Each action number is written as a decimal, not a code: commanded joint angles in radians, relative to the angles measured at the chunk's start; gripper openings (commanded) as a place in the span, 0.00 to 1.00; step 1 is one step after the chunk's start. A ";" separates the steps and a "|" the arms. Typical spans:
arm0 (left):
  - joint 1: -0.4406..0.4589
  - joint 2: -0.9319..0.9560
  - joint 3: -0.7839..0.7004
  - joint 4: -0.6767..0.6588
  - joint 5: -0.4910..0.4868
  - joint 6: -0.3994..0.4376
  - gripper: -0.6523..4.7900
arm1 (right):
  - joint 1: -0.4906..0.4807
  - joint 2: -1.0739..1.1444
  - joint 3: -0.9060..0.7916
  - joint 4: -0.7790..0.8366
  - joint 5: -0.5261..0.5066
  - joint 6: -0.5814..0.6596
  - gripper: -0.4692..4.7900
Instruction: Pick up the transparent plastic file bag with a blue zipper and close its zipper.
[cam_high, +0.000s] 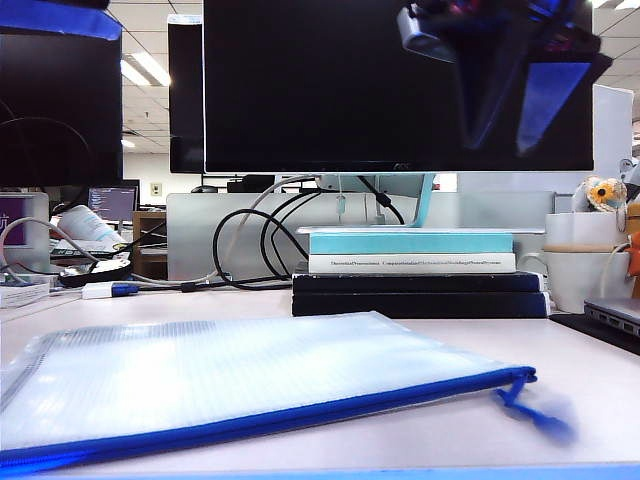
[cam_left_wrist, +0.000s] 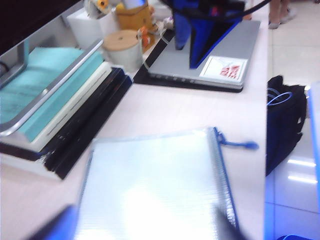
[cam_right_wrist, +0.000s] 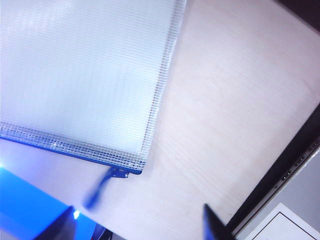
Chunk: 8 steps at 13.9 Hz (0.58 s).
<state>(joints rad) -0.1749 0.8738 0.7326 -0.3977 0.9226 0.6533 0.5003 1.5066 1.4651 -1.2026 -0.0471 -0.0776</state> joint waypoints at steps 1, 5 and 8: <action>0.002 -0.046 0.005 0.009 -0.230 -0.185 0.80 | -0.023 -0.083 0.003 0.047 -0.027 0.001 0.71; 0.002 -0.293 0.004 -0.071 -0.557 -0.243 0.79 | -0.140 -0.366 0.003 0.147 -0.139 0.098 0.71; 0.002 -0.477 0.002 -0.207 -0.720 -0.290 0.65 | -0.182 -0.732 -0.005 0.294 -0.069 0.112 0.71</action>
<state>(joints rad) -0.1722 0.4099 0.7326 -0.6025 0.2131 0.3691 0.3191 0.8124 1.4635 -0.9665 -0.1410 0.0307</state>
